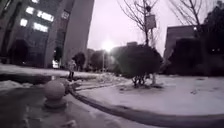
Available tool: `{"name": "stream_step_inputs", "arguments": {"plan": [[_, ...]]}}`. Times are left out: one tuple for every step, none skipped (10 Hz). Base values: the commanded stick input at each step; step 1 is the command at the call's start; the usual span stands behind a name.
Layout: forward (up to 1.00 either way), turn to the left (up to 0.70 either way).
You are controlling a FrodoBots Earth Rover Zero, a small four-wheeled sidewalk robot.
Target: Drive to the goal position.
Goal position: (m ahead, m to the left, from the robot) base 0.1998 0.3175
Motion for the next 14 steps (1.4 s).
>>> {"name": "stream_step_inputs", "arguments": {"plan": [[0.0,0.45],[0.0,0.45],[0.0,0.45],[0.63,0.34],[1.0,0.27],[1.0,0.27],[0.01,0.45],[0.13,0.43],[1.0,0.27],[1.0,0.27],[1.0,0.27],[1.0,0.27],[1.0,0.27],[1.0,0.27]]}}
